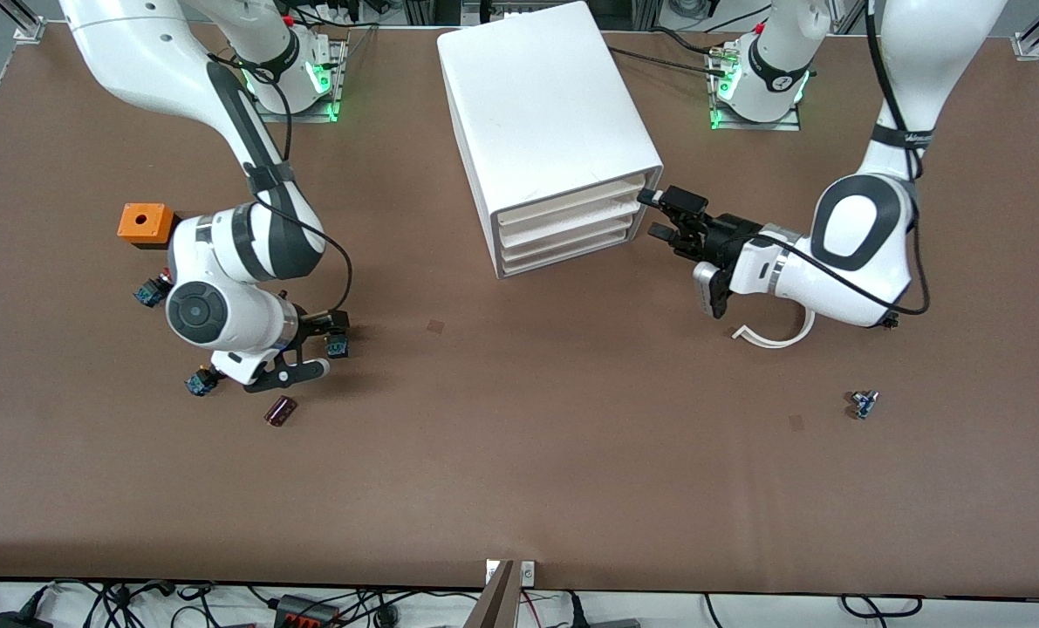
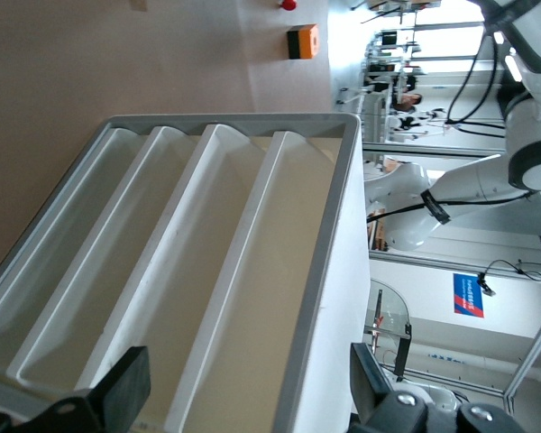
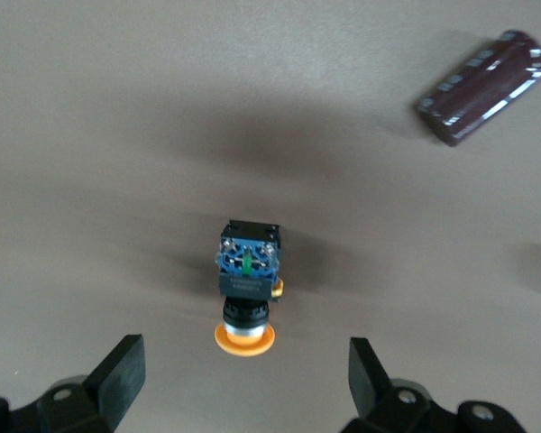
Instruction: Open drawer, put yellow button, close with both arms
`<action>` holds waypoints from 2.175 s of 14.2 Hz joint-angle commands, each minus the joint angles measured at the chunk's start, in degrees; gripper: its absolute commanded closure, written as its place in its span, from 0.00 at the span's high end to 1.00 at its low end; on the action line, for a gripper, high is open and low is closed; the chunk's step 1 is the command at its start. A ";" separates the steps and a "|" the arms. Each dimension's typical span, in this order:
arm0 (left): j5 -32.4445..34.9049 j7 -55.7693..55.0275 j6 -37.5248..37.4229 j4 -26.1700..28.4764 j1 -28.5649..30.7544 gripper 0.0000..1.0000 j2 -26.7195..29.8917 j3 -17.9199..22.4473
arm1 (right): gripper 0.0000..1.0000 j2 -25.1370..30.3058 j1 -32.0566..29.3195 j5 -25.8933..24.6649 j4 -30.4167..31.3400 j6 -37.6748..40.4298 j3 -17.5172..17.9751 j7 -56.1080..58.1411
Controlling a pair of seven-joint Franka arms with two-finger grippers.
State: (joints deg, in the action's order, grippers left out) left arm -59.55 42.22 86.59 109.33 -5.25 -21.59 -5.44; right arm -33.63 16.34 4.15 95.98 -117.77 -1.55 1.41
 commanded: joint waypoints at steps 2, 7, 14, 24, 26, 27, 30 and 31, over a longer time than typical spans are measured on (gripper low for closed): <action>-3.28 5.06 -0.10 2.90 -0.11 0.71 -0.99 -0.01 | 1.00 -2.49 0.36 0.86 -1.23 -0.35 -0.21 -0.44; -4.88 8.21 0.60 4.84 -0.20 0.64 -2.49 -1.77 | 1.00 -5.30 0.45 0.86 -1.06 -0.62 -0.21 -0.71; -8.48 14.90 0.69 8.62 -0.90 0.61 -3.98 -2.03 | 0.94 -6.54 0.45 0.95 -1.23 -0.62 -0.21 -0.79; -9.97 17.63 0.69 8.89 -1.69 0.15 -5.74 -2.03 | 0.76 -8.03 0.19 2.35 -3.61 -0.79 -0.21 -1.59; -9.97 17.63 0.60 8.89 -1.69 0.09 -5.74 -2.03 | 0.76 -8.29 0.27 2.27 -3.61 -1.23 -0.21 -1.59; -9.97 17.63 0.60 8.54 -1.69 0.09 -5.74 -2.03 | 0.76 -8.29 0.27 2.27 -3.61 -1.32 -0.21 -1.59; -9.97 16.67 0.52 6.17 -0.99 0.05 -6.53 -1.94 | 0.55 -8.38 0.18 2.26 -3.61 -1.32 -0.21 -1.15; -9.97 15.97 0.51 4.94 -0.81 0.06 -7.14 -1.94 | 0.26 -8.21 0.27 2.27 -3.78 -1.32 -0.30 -1.32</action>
State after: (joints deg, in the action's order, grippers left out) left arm -68.06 58.99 86.67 117.11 -6.50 -27.19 -7.46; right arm -41.34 16.48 5.56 93.51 -119.01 -1.65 0.19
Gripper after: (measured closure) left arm 0.855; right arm 0.278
